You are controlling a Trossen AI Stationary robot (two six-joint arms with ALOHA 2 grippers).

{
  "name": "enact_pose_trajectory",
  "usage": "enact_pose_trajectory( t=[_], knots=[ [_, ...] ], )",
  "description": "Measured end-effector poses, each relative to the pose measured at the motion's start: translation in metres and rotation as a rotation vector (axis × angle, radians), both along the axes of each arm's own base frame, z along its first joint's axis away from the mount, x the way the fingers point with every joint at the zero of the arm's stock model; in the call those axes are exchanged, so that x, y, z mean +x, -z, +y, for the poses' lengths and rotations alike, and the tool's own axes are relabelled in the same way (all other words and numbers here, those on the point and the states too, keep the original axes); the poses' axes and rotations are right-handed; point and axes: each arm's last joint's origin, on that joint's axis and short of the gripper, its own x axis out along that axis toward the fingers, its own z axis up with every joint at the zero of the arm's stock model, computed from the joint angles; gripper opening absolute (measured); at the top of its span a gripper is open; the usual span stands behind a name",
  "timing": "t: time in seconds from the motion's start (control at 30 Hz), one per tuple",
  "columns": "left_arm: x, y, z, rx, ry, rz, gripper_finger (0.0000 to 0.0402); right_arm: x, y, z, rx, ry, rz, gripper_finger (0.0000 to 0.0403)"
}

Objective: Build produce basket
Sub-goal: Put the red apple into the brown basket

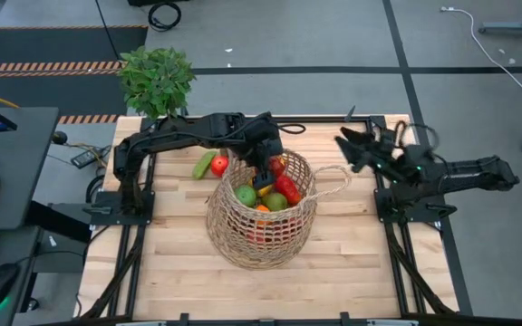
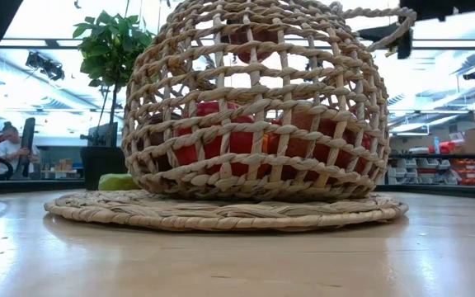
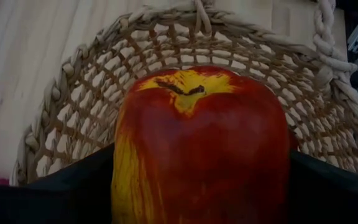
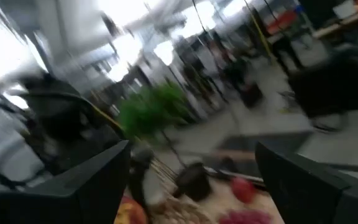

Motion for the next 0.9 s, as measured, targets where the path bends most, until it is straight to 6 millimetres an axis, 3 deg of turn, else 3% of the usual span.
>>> enact_pose_trajectory(
  t=[0.13,0.37,0.6,0.9],
  knots=[
    [0.000,0.000,0.000,0.001,-0.001,-0.002,0.0355,0.023,-0.029,-0.006,-0.017,-0.025,0.162,0.0349],
    [0.003,-0.002,0.001,0.032,0.002,-0.036,0.0355,0.069,-0.057,-0.019,-0.058,-0.295,0.349,0.0349],
    [0.004,-0.003,0.002,0.067,-0.017,-0.051,0.0355,0.107,-0.060,-0.027,-0.055,-0.483,0.431,0.0349],
    [0.006,-0.004,-0.002,0.047,-0.035,-0.066,0.0355,0.135,-0.050,-0.034,-0.038,-0.492,0.503,0.0349]
  ],
)
